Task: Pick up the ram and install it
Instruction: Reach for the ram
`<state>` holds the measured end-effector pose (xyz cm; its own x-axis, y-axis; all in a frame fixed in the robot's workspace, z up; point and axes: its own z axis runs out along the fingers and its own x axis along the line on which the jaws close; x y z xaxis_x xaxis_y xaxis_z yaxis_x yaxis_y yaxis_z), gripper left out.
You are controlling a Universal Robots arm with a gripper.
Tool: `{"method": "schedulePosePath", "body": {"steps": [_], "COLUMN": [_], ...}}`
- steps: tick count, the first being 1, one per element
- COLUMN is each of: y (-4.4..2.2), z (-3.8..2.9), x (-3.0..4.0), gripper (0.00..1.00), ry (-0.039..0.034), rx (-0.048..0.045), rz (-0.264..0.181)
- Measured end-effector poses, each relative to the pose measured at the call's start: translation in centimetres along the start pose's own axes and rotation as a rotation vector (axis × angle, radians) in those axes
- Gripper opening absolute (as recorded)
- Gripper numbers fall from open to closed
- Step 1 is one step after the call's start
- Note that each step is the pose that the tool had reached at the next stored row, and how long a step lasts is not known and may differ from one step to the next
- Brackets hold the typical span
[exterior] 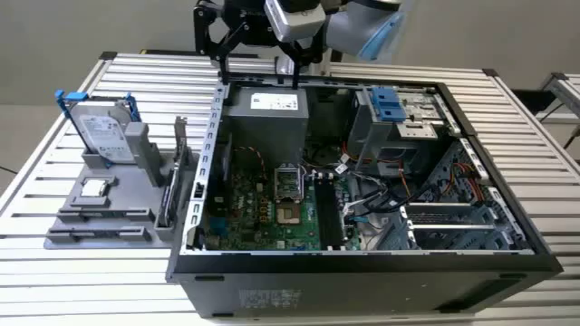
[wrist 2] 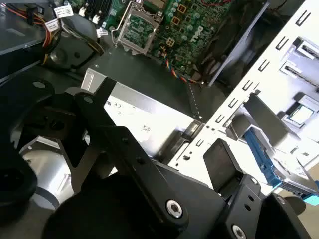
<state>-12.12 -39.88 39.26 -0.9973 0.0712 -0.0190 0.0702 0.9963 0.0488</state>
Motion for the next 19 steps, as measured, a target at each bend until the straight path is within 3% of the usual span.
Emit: {"method": "schedulePosePath", "body": {"steps": [14,15,19], "y": [0.0,0.0,0.0], "z": [0.0,0.0,0.0], "x": [0.0,0.0,0.0], "gripper": [1.0,0.0,0.0], "ry": [0.0029,0.0029,0.0029], "rx": [0.0003,0.0002,0.0002], "rz": [0.0,0.0,0.0]}}
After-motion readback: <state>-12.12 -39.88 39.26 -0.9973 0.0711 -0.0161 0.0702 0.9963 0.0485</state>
